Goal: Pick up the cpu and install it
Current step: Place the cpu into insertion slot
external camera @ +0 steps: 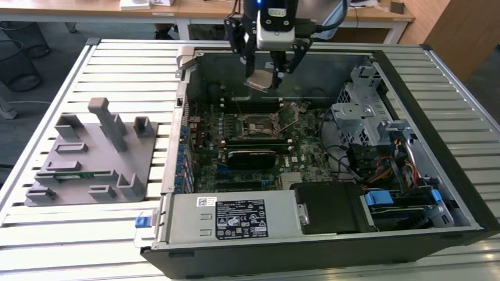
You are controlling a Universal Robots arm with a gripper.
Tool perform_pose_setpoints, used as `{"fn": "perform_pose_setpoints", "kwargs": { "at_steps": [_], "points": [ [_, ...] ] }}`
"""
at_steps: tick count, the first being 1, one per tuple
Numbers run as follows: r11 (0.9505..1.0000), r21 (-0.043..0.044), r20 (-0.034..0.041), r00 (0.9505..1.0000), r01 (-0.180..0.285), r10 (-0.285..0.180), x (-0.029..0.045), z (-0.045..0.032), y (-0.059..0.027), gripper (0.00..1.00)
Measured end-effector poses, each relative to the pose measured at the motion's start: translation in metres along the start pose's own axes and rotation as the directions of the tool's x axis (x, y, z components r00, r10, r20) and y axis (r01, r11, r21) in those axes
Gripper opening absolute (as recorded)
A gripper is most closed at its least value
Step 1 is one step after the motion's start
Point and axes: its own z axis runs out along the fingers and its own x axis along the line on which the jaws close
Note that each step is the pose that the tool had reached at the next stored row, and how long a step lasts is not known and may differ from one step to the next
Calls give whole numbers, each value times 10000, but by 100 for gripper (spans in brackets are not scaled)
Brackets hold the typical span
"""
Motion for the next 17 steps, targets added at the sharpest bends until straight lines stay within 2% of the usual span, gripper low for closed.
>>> {"fn": "perform_pose_setpoints", "kwargs": {
  "at_steps": [5,10,13,17],
  "points": [
    [9978,-7,27,9978,-659,659,4,6,6,54],
    [9924,-17,49,9924,-1229,1229,10,13,14,54],
    [9872,-24,64,9872,-1593,1594,13,17,19,54],
    [9775,-33,84,9774,-2110,2110,16,21,24,54]
  ]
}}
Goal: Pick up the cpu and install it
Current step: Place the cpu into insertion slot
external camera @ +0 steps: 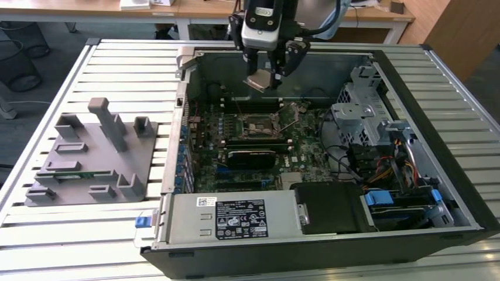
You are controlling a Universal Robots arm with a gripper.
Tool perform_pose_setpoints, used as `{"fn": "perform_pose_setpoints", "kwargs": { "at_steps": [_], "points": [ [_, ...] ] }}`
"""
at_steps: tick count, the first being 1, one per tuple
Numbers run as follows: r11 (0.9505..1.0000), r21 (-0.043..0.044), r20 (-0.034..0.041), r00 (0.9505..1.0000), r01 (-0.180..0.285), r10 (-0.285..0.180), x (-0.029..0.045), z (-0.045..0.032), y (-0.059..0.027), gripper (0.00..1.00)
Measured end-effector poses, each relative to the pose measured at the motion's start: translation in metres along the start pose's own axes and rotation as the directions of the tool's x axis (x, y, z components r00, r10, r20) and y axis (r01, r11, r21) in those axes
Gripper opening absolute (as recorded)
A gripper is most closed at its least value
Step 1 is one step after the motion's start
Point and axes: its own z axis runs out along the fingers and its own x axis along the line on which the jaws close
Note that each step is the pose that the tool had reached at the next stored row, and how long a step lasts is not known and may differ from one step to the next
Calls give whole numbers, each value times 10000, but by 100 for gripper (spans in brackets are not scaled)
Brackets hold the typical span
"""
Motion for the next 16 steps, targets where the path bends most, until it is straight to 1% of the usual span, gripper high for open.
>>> {"fn": "perform_pose_setpoints", "kwargs": {
  "at_steps": [4,7,12,16],
  "points": [
    [9988,-6,20,9988,-490,490,5,6,5,54],
    [9964,-12,36,9964,-843,843,9,14,8,54],
    [9903,-18,58,9903,-1388,1388,18,41,17,54],
    [9834,-26,74,9834,-1814,1815,25,72,23,54]
  ]
}}
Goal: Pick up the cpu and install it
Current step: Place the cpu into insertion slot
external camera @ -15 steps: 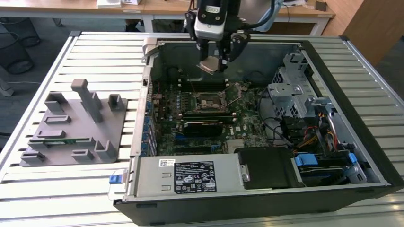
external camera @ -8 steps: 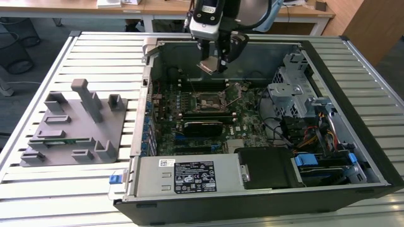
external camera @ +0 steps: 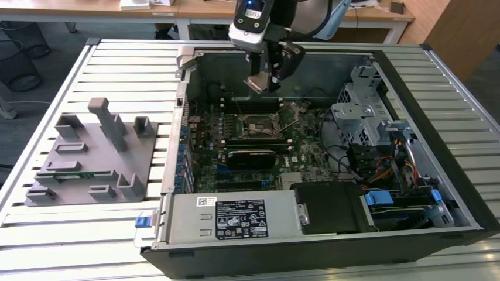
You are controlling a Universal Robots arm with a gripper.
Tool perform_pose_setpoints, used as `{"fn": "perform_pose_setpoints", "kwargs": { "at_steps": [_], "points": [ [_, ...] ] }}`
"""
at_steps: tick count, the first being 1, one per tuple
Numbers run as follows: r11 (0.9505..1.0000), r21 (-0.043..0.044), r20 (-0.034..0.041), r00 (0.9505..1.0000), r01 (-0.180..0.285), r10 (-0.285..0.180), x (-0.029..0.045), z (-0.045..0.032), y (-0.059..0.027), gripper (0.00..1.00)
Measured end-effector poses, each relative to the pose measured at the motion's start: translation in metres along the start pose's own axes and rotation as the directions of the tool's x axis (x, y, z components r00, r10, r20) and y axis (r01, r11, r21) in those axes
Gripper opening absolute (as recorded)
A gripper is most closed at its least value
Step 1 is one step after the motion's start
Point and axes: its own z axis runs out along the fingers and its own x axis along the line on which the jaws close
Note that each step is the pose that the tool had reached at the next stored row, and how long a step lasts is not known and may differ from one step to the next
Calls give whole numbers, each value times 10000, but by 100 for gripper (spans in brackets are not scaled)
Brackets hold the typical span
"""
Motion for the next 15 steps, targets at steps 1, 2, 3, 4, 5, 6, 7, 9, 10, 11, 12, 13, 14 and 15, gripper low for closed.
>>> {"fn": "perform_pose_setpoints", "kwargs": {
  "at_steps": [1,2,3,4,5,6,7,9,10,11,12,13,14,15],
  "points": [
    [10000,-1,4,10000,-91,91,3,6,2,54],
    [9998,-2,8,9998,-184,184,7,13,5,54],
    [9996,-3,11,9996,-270,270,11,18,7,54],
    [9993,-4,15,9993,-366,366,13,22,9,54],
    [9989,-8,19,9989,-477,477,15,27,9,54],
    [9982,-10,23,9982,-600,600,16,32,10,54],
    [9973,-10,29,9973,-728,728,17,35,11,54],
    [9948,-13,42,9948,-1015,1015,18,42,12,54],
    [9929,-14,49,9929,-1192,1192,18,45,12,54],
    [9905,-17,56,9905,-1372,1372,19,48,11,54],
    [9879,-21,63,9879,-1548,1548,18,51,11,54],
    [9849,-24,69,9849,-1732,1732,18,55,11,54],
    [9816,-27,76,9816,-1908,1908,18,59,11,54],
    [9780,-31,84,9780,-2084,2084,18,62,11,54]
  ]
}}
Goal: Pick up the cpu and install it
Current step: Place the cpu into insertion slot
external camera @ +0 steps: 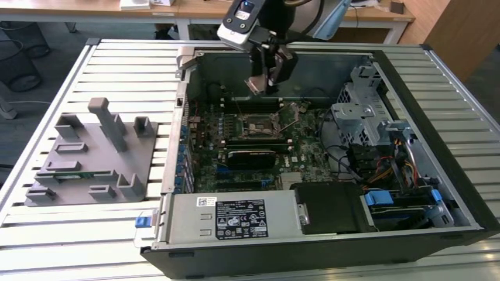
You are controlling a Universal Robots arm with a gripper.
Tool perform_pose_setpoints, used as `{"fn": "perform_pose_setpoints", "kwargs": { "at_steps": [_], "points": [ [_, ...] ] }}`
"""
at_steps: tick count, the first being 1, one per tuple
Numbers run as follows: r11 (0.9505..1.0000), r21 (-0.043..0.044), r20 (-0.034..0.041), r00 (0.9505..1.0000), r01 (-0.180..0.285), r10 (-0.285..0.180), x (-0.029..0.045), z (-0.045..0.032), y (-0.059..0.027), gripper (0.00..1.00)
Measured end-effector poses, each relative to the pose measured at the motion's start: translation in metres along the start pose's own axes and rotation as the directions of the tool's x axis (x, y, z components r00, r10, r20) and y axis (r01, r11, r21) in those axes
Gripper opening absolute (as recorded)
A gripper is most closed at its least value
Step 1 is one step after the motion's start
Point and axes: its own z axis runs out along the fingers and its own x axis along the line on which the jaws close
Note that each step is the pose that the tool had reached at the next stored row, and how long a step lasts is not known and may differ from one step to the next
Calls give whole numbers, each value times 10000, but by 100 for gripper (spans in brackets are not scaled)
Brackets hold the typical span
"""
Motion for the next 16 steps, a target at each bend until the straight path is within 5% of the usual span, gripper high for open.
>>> {"fn": "perform_pose_setpoints", "kwargs": {
  "at_steps": [7,11,16],
  "points": [
    [9920,-17,50,9920,-1265,1265,0,25,-1,54],
    [9800,-30,78,9800,-1990,1990,0,43,-2,54],
    [9587,-46,112,9586,-2845,2845,0,65,-3,54]
  ]
}}
